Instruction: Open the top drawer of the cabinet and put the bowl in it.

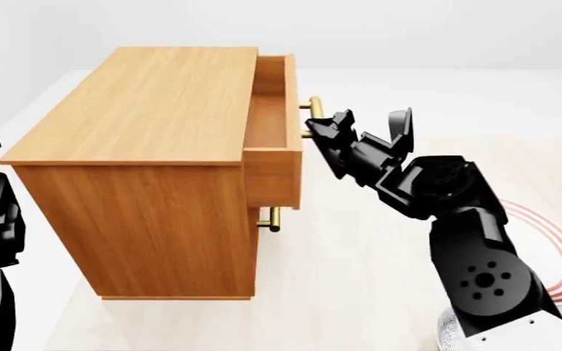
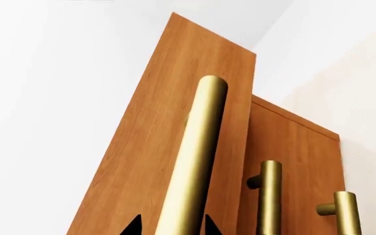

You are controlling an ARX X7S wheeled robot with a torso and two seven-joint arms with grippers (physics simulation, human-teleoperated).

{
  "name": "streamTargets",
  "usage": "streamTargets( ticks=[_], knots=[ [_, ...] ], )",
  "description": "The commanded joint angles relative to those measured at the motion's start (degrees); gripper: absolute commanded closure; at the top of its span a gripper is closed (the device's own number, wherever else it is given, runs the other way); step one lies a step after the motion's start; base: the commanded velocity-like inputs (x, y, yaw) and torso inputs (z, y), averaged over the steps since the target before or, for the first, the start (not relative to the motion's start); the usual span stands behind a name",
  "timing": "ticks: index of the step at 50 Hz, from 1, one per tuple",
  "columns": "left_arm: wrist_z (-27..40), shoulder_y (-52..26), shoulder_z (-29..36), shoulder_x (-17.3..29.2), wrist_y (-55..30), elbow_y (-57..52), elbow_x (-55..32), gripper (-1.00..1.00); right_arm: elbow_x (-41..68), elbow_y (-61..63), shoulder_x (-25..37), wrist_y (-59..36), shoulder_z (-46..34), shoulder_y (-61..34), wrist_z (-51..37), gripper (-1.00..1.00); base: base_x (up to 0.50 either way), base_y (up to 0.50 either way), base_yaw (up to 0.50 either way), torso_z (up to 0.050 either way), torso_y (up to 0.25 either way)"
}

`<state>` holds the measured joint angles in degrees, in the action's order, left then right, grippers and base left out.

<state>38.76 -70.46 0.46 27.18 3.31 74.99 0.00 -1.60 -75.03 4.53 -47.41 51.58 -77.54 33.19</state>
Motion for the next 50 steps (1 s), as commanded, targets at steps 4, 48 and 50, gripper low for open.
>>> streamTargets(
  ticks=[4,48,50],
  knots=[
    [0.0,0.0,0.0,0.0,0.0,0.0,0.0,-1.00,1.8,0.1,3.7,3.6,7.1,-2.6,-1.6,1.00,0.01,0.00,0.00,0.000,0.000],
    [0.1,-0.1,-0.1,0.0,0.1,0.0,0.0,-1.00,1.7,0.1,4.5,3.9,8.1,-2.7,-1.0,1.00,0.01,0.00,0.00,0.000,0.000],
    [0.1,-0.1,-0.1,0.0,0.1,0.0,0.0,-1.00,1.6,0.1,4.4,3.4,7.8,-2.7,-0.3,-1.00,0.01,0.00,0.00,0.000,0.000]
  ],
)
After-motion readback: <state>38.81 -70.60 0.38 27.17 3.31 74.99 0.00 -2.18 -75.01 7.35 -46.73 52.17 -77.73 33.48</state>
